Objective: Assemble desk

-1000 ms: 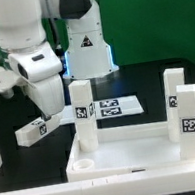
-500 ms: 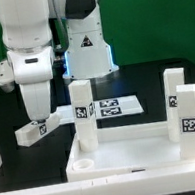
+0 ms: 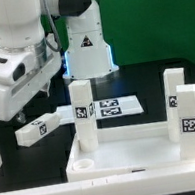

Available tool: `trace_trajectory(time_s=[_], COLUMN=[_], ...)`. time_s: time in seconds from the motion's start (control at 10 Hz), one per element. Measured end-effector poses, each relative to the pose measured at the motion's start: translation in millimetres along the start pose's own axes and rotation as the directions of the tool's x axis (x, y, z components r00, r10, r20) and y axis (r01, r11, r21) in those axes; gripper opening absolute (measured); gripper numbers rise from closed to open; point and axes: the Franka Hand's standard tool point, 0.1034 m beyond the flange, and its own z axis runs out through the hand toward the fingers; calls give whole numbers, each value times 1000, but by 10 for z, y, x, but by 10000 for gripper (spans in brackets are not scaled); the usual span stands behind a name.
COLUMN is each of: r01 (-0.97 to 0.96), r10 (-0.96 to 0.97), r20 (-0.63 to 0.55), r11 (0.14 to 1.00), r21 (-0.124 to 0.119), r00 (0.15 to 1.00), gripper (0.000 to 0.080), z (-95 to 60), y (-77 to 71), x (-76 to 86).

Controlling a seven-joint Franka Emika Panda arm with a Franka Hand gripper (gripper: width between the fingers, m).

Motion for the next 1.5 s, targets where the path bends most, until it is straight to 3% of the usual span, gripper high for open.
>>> trace_trajectory(time_s=[0.2, 0.3, 0.5, 0.6, 0.7, 0.8, 0.9, 1.0, 1.2, 1.3, 1.5], r01=[-158, -317, -612, -688, -690, -741, -764, -824, -965, -974, -974], r10=[158, 316, 609, 680, 686, 736, 759, 819, 943, 935, 935], r20=[0, 12, 62, 114, 74, 87, 80, 91, 231, 299, 299], r11=[988, 948, 790, 723, 722, 669, 642, 561, 207, 142, 142], r21=[1, 18, 40, 62, 47, 62, 66, 81, 160, 176, 176], r00=[988, 949, 790, 724, 724, 672, 646, 567, 240, 191, 191], gripper=[649, 649, 649, 649, 649, 649, 649, 649, 649, 649, 649], z=[2, -23, -36, -10, 89, 117, 97, 98, 2, 18, 18], y=[0, 46, 218, 247, 245, 147, 177, 159, 268, 177, 177], x=[11, 8, 51, 60, 100, 111, 145, 172, 169, 115, 115])
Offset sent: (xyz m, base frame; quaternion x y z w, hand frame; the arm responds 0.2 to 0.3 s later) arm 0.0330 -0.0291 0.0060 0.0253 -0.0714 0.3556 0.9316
